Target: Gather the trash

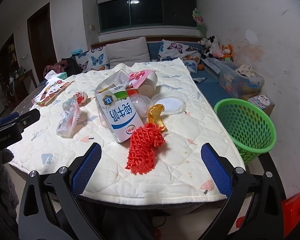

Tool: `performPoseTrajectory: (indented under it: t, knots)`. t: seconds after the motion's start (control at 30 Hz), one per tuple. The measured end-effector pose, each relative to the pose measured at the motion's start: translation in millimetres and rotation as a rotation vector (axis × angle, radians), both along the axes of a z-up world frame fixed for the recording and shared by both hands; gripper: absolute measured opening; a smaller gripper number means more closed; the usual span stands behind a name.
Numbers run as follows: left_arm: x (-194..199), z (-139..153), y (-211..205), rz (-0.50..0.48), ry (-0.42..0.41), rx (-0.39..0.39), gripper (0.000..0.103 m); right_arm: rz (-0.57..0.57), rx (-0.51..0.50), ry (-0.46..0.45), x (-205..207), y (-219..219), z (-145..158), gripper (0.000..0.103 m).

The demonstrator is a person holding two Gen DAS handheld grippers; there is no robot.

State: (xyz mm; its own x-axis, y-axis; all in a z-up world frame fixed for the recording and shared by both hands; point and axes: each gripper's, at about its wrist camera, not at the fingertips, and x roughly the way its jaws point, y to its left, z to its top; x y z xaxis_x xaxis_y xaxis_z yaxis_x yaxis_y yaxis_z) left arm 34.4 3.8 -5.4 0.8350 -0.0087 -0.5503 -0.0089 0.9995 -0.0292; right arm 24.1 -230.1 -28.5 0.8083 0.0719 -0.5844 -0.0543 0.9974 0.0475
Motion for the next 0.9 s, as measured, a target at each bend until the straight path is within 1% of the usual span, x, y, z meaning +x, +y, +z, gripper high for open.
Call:
performPoseTrajectory:
  t: [0.27,0.6,0.77,0.83,0.9]
  knots:
    - [22,-1,4,0.004,0.025,0.005,0.097,0.027,0.016,0.037,17,-5,-8,0.099]
    - [52,-11,3,-0.009,0.077,0.000,0.097,0.069,0.040,0.087,42,-5,-25,0.098]
    - [66,-20,2,-0.032,0.105,-0.016,0.097,0.088,0.058,0.128,60,-3,-42,0.093]
    - [68,-23,1,-0.039,0.112,-0.018,0.097,0.092,0.061,0.142,66,-1,-47,0.086]
    - [72,-25,0,-0.058,0.120,-0.030,0.097,0.096,0.063,0.150,71,0,-51,0.083]
